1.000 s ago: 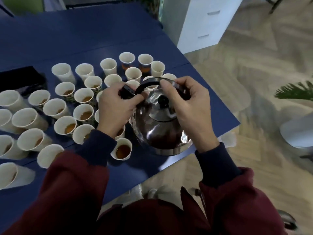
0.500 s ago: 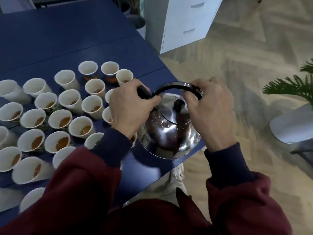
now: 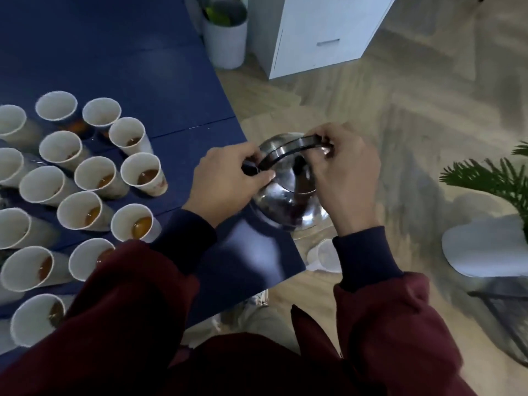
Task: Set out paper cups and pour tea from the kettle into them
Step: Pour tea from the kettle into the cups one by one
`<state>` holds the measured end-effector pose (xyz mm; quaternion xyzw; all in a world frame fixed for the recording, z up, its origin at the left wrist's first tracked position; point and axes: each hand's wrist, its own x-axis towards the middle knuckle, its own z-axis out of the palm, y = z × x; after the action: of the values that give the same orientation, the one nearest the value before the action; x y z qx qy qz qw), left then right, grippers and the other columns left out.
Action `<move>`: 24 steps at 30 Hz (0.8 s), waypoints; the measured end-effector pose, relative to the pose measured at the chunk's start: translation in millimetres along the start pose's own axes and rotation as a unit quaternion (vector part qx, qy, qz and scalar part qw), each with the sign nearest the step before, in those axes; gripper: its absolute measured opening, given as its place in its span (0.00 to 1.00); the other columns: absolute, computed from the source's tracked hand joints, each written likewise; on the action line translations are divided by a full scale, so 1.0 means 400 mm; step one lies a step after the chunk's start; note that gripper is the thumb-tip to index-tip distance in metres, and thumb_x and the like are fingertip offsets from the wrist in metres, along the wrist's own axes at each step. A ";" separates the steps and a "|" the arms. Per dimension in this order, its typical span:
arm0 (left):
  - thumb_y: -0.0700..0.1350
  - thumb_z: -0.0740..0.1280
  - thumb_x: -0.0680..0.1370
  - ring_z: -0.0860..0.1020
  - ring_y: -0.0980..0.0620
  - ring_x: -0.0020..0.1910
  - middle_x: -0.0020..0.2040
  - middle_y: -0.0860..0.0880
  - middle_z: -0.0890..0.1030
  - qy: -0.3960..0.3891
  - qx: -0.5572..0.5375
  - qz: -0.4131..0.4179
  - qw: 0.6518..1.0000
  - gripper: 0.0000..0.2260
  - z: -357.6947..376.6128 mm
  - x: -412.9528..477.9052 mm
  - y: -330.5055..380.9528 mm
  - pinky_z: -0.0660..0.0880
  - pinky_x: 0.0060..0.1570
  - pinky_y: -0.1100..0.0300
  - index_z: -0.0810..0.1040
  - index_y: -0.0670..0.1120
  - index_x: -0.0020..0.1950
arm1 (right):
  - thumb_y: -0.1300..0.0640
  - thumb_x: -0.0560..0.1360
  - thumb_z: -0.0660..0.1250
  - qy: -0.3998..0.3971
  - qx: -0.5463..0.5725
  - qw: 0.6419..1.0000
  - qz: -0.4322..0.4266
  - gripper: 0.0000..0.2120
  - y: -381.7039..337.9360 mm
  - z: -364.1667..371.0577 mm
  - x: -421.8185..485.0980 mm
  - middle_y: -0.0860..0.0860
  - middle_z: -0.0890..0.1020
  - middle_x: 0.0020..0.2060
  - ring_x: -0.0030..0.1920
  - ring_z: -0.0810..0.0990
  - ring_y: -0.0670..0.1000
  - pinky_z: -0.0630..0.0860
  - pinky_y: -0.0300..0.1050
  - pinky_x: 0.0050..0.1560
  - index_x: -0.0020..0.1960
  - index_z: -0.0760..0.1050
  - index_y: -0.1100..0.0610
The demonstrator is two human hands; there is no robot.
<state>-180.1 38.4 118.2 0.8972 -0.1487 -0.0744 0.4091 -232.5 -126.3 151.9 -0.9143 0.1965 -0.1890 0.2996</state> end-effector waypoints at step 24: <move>0.47 0.60 0.82 0.74 0.52 0.36 0.35 0.50 0.75 -0.027 -0.132 -0.034 0.990 0.15 0.387 0.213 0.141 0.72 0.40 0.55 0.77 0.43 0.38 | 0.57 0.80 0.67 -0.167 0.352 0.886 0.252 0.10 0.306 0.047 0.225 0.50 0.76 0.32 0.33 0.76 0.46 0.74 0.40 0.35 0.42 0.70 0.57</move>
<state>-150.5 -134.7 58.6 0.8375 -0.1176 -0.1317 0.5171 -177.2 -250.9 82.4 -0.6865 0.2875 -0.0085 0.6678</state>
